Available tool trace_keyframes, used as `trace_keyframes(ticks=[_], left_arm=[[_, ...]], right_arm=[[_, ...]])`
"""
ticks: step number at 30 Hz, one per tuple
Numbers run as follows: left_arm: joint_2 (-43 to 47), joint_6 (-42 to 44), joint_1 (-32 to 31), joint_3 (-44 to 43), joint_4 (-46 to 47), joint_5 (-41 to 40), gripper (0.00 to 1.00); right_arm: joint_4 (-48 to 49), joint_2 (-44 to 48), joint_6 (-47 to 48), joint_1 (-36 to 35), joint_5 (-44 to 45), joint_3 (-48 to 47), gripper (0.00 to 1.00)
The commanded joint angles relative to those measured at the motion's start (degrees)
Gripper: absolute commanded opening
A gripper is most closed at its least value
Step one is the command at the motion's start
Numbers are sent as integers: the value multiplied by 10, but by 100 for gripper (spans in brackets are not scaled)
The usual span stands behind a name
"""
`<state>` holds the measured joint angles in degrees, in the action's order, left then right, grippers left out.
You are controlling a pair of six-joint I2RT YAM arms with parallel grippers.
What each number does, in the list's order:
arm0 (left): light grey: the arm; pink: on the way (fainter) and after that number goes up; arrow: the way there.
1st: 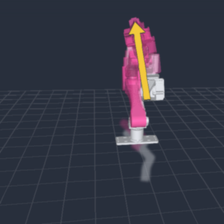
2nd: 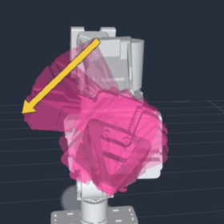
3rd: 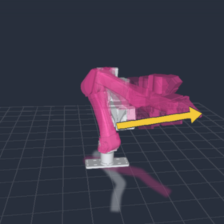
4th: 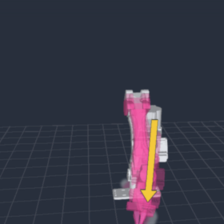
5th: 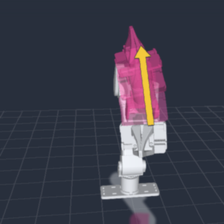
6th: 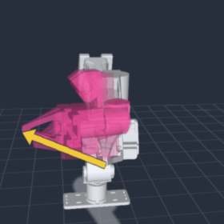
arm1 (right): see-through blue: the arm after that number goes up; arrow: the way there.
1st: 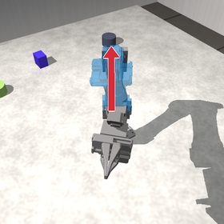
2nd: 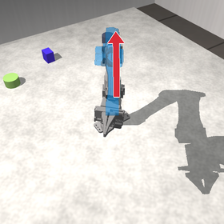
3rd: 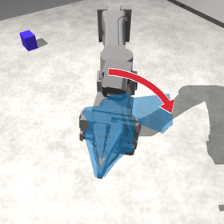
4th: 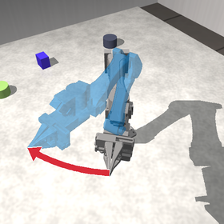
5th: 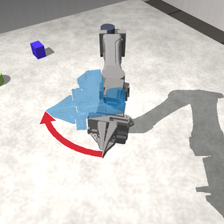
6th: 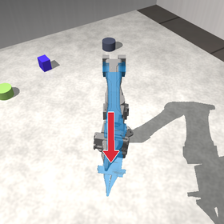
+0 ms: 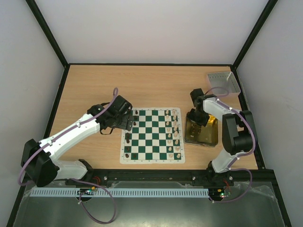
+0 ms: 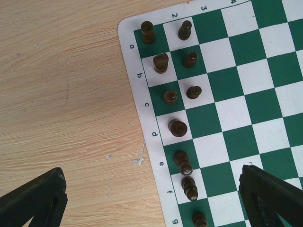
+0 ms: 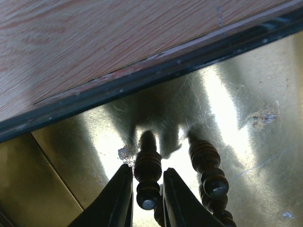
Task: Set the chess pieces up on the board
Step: Pick up the chess piece from the storage box.
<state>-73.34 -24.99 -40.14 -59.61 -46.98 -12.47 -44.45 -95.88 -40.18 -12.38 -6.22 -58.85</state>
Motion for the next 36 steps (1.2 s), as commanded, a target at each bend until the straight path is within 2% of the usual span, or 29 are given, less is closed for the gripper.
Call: trace_keyframes(ticks=[1,8,16,29,33,36], left_arm=[[4,5,1,6,1,1,99],[3,6,1,6,1,-1,99],[2,7,1,6,3,-1,99],[5,7,1,8,7,-5,99],[10,2,2,3,0,-30,99],[16,-4,9,0,-5,-48,99]], right_arm=[[4,-14,5,1,0,0,17],[5,-21,9,2,0,4,15],[-10,-17,8,2,33,-6,3],[-53,12,4,-17,59,-69,3],[-92,14,4,-76,87,-125,2],[-132,-5,-6,-173,114,-196,3]])
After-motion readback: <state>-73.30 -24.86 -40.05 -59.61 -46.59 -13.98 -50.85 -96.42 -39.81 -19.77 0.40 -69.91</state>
